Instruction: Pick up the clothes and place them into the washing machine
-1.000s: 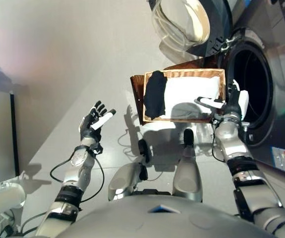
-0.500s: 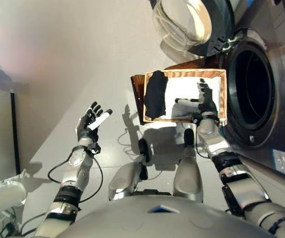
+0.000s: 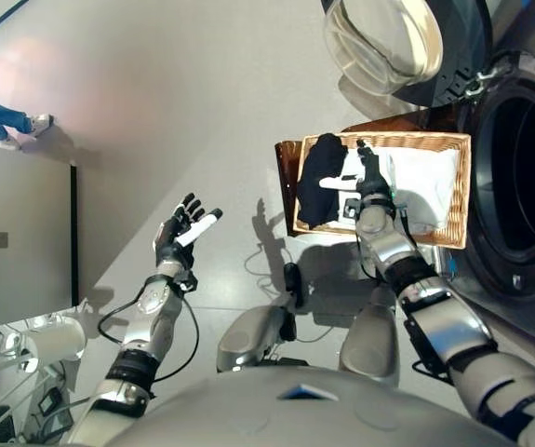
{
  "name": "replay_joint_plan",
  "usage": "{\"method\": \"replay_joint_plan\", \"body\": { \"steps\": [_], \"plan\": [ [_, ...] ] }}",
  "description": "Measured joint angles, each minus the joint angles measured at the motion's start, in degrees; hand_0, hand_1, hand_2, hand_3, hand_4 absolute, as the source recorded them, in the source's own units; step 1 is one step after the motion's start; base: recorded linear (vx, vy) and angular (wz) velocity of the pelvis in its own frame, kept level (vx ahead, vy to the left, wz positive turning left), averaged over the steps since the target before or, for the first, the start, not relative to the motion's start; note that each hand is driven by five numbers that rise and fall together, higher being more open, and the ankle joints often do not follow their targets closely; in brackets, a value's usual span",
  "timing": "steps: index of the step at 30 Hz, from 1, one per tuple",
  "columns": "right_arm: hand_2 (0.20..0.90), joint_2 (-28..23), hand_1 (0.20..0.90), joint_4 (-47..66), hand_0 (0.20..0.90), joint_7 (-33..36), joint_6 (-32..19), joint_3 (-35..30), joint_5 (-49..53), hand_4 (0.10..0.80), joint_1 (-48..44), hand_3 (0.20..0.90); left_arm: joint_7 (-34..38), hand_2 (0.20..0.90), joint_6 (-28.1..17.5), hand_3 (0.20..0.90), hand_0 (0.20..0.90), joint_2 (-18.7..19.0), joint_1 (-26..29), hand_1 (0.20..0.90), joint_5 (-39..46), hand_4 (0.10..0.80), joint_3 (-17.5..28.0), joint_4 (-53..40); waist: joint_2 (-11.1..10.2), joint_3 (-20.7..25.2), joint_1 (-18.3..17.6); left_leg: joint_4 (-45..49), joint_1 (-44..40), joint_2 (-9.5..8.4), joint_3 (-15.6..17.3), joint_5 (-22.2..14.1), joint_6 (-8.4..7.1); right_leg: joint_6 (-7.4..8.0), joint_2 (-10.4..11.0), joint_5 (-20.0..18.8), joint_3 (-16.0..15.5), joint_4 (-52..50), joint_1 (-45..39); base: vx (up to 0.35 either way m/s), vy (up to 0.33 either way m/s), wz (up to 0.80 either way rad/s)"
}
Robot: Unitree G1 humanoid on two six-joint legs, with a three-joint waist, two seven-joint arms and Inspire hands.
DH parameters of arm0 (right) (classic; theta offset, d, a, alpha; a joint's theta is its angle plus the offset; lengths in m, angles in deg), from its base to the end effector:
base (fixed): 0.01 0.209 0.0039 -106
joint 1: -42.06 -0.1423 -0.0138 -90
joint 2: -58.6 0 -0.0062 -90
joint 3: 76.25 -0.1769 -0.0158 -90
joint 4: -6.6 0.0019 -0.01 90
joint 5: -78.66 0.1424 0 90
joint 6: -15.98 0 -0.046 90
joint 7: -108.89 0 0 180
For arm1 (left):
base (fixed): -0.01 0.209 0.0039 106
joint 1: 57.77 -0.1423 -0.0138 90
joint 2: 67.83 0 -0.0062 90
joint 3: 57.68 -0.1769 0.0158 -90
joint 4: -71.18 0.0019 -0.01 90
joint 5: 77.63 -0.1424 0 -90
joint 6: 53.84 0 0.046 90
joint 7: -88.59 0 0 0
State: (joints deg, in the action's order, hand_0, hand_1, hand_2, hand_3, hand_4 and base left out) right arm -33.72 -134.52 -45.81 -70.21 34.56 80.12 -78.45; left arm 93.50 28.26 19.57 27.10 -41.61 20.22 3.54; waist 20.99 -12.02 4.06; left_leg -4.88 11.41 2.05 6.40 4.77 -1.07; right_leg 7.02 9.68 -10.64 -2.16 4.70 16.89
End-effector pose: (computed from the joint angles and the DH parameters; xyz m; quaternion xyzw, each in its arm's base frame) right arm 0.2802 -0.1810 0.0117 -0.3010 0.1655 -0.1204 0.9314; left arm 0.1643 0.1765 -0.0324 -0.1652 0.1986 0.0592 0.9643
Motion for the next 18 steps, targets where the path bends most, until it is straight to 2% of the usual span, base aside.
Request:
{"method": "replay_joint_plan", "body": {
  "steps": [9,18],
  "plan": [
    [0.900,1.58,0.900,-4.38,0.900,-0.48,0.33,4.70,-2.13,0.800,-1.74,0.900,0.06,0.900,0.00,0.900,0.900,-0.03,0.23,0.900,0.67,0.800,-0.03,-0.06,1.56,0.21,0.92,0.30,0.04,0.01,-0.28,0.22,-0.10,0.00,-0.02,-0.06,-0.21,0.00,-0.04,0.004,0.001,0.02],
    [0.900,2.63,0.900,-9.55,0.900,-0.50,1.18,6.87,-3.66,0.800,-4.23,0.900,0.37,0.900,-0.02,0.900,0.900,-0.02,-0.21,0.900,0.99,0.800,-0.27,-0.42,1.73,0.30,1.77,0.24,0.18,-0.06,-0.48,0.19,-0.15,-0.03,0.07,0.24,-0.21,0.00,0.09,0.000,0.000,0.00]
  ]
}}
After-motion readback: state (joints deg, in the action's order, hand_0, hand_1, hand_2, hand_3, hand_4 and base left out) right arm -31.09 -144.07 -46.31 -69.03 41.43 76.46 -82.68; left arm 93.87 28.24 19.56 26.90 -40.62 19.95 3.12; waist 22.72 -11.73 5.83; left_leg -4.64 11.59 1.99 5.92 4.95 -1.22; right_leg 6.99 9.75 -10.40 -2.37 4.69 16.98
